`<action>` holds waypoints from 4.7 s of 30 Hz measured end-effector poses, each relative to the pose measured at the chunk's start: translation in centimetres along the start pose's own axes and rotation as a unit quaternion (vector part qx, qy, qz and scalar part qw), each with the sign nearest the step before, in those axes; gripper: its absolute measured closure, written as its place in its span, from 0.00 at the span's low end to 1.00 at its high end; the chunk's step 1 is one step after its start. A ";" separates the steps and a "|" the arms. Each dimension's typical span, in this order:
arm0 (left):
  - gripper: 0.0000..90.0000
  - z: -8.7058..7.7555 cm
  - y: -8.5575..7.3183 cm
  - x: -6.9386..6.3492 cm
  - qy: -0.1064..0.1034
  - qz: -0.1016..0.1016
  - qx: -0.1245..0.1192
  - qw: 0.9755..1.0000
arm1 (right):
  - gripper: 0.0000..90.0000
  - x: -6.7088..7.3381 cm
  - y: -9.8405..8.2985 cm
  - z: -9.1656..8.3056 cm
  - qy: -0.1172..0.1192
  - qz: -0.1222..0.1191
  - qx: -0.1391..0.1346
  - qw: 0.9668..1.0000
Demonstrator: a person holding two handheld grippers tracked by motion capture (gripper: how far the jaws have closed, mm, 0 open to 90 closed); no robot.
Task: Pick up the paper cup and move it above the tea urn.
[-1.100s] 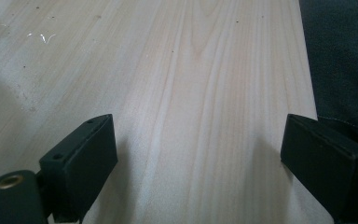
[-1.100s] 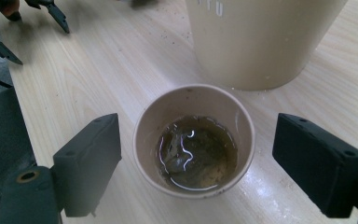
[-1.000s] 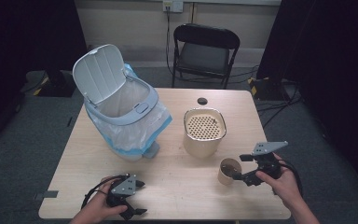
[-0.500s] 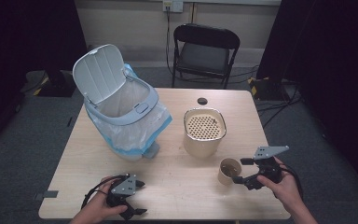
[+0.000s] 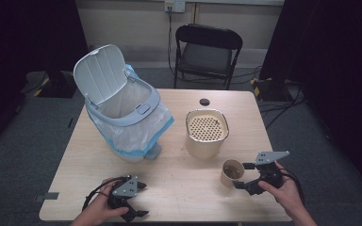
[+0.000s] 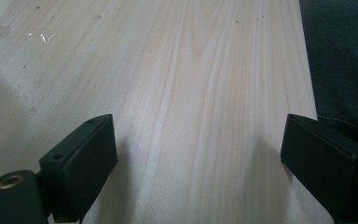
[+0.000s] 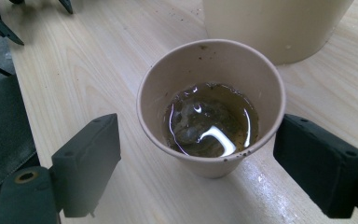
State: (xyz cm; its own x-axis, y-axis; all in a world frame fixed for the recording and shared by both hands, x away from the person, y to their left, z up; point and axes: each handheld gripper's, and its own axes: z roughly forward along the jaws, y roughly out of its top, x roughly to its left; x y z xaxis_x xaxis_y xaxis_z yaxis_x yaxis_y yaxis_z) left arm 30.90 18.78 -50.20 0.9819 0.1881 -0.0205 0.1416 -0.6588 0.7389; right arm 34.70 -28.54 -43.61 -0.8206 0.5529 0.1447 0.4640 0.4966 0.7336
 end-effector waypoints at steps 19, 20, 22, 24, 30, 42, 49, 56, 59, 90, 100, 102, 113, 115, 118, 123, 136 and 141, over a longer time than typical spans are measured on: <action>0.11 0.0 0.0 0.0 0.000 0.000 0.000 1.000 | 0.17 -0.2 -1.6 2.1 -0.012 0.003 -0.006 1.000; 0.11 0.0 0.0 0.0 0.000 0.000 0.000 1.000 | 0.17 -0.2 -1.7 2.4 -0.021 0.002 -0.008 1.000; 0.11 0.0 0.0 0.0 0.000 0.000 -0.001 1.000 | 0.17 -0.2 -1.8 2.5 -0.018 0.003 -0.008 1.000; 0.11 0.0 0.0 0.0 0.000 0.000 0.000 1.000 | 0.19 -0.2 -1.8 3.0 -0.017 -0.001 -0.012 1.000; 0.11 0.0 0.0 0.0 0.000 0.000 0.000 1.000 | 0.21 -0.2 -1.7 3.6 -0.019 -0.005 -0.020 1.000; 0.11 0.0 0.0 0.0 0.000 0.000 0.000 1.000 | 0.26 -0.4 -1.8 4.1 -0.021 0.000 -0.029 0.999; 0.11 0.0 0.0 0.0 0.000 0.000 0.000 1.000 | 0.26 -0.4 -1.7 4.3 -0.023 0.001 -0.029 0.999; 0.11 0.0 0.0 0.0 0.000 0.000 0.000 1.000 | 0.26 -0.4 -1.6 4.4 -0.022 0.001 -0.031 0.999; 0.11 0.0 0.0 0.0 0.000 0.000 0.000 1.000 | 0.27 -0.3 -1.6 4.4 -0.021 0.002 -0.033 0.999; 0.11 0.0 0.0 0.0 -0.001 0.001 0.001 1.000 | 0.26 -0.2 -1.2 4.0 -0.026 0.002 -0.033 0.999; 0.11 0.0 0.0 0.0 0.000 0.001 -0.001 1.000 | 0.30 -0.1 -1.0 3.8 -0.030 -0.009 -0.022 0.999; 0.11 0.0 0.0 0.0 -0.001 0.001 0.000 1.000 | 0.30 -0.1 -0.9 3.8 -0.031 -0.012 -0.017 0.999; 0.11 0.0 0.0 0.0 0.000 0.002 0.000 1.000 | 0.30 -1.0 0.1 3.1 -0.038 -0.007 -0.018 0.999; 0.11 0.0 0.0 0.0 -0.001 0.003 0.002 1.000 | 0.30 -1.5 0.6 2.7 -0.046 -0.006 -0.016 0.999; 0.11 0.0 0.0 0.0 0.000 0.003 0.002 1.000 | 0.31 -2.1 1.0 2.3 -0.050 -0.001 -0.019 0.999; 0.11 0.0 0.0 0.0 0.000 0.003 0.002 1.000 | 0.31 -3.0 1.6 1.9 -0.062 0.005 -0.024 0.998; 0.11 0.0 0.0 0.0 0.000 0.002 0.002 1.000 | 0.31 -4.8 3.2 1.3 -0.075 0.022 -0.047 0.996; 0.11 0.0 0.0 0.0 -0.001 0.001 0.001 1.000 | 0.31 -5.6 4.2 1.2 -0.082 0.027 -0.054 0.995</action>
State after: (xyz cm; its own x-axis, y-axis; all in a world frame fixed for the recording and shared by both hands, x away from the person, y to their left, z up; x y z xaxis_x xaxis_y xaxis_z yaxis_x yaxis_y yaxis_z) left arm 30.91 18.78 -50.18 0.9824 0.1858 -0.0201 0.1401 -0.6606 0.7376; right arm 41.62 -28.75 -42.17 -0.7263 0.6825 0.0822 0.4603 0.3941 0.7955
